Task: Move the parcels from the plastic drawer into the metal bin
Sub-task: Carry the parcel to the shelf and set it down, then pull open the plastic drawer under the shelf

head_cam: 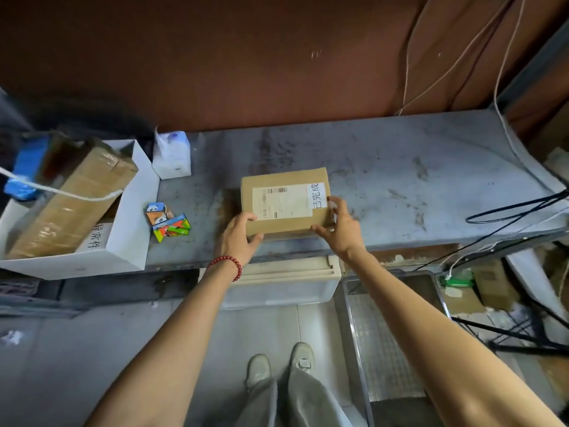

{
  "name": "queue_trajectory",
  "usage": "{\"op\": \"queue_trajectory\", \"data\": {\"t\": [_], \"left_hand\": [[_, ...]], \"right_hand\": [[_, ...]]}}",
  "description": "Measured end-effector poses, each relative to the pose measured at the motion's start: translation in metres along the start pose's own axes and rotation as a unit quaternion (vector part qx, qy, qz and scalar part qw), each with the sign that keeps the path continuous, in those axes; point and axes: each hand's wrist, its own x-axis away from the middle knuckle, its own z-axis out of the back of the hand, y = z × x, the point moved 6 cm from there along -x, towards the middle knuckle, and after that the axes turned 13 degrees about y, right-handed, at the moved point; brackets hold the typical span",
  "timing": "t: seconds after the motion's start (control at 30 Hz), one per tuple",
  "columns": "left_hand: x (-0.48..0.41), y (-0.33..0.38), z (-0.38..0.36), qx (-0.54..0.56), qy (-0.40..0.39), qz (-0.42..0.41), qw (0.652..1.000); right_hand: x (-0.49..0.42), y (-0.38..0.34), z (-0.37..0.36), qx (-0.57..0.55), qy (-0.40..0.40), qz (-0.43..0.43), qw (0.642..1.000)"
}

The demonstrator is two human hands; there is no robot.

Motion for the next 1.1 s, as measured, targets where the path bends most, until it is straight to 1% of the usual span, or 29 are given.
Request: {"op": "queue_trajectory", "data": {"t": [0.13,0.2,0.23,0.3,0.33,0.4,0.47,0.5,0.53,0.6,0.67,0.8,0.97,1.1], "left_hand": [[-0.007,-0.015,-0.011,0.016,-0.017,-0.009,1.0],[-0.011,-0.019,-0.014,0.011,-0.051,-0.018,0.998],[-0.012,-0.02,-0.015,-0.009,-0.076,-0.02,0.997],[-0.009,-0.024,-0.013,-0.086,-0.109,-0.022,0.99],[-0.007,-0.025,-0.008,-0.126,-0.104,-0.029,0.986],[0.0,-0.022,0.009,-0.174,-0.058,-0.057,0.981],[0.014,-0.026,0.025,-0.19,-0.016,-0.072,0.979],[0.023,-0.031,0.029,-0.193,-0.007,-0.074,0.978],[0.032,-0.037,0.032,-0.199,-0.007,-0.074,0.977],[0.051,-0.054,0.033,-0.221,-0.035,-0.071,0.972],[0.068,-0.073,0.032,-0.232,-0.068,-0.06,0.969],[0.089,-0.105,0.032,-0.232,-0.12,-0.049,0.964],[0.107,-0.129,0.041,-0.227,-0.126,-0.039,0.965],[0.122,-0.129,0.048,-0.211,-0.097,-0.038,0.972]], "right_hand": [[-0.007,0.008,-0.015,0.04,-0.027,-0.008,0.999],[-0.01,0.008,-0.021,0.08,-0.044,0.004,0.996],[-0.011,0.008,-0.023,0.108,-0.058,0.014,0.992],[-0.007,0.009,-0.025,0.17,-0.091,0.029,0.981],[-0.003,0.008,-0.023,0.194,-0.096,0.032,0.976],[0.008,0.004,-0.012,0.22,-0.075,0.044,0.972],[0.026,0.001,-0.003,0.234,-0.05,0.071,0.968],[0.038,0.001,-0.002,0.244,-0.051,0.081,0.965],[0.05,0.003,-0.003,0.256,-0.06,0.087,0.961],[0.073,0.007,-0.01,0.275,-0.082,0.09,0.954],[0.093,0.01,-0.018,0.278,-0.099,0.085,0.952],[0.123,0.009,-0.033,0.254,-0.106,0.058,0.96],[0.151,0.011,-0.046,0.254,-0.114,0.05,0.959],[0.159,0.016,-0.049,0.266,-0.123,0.05,0.955]]}}
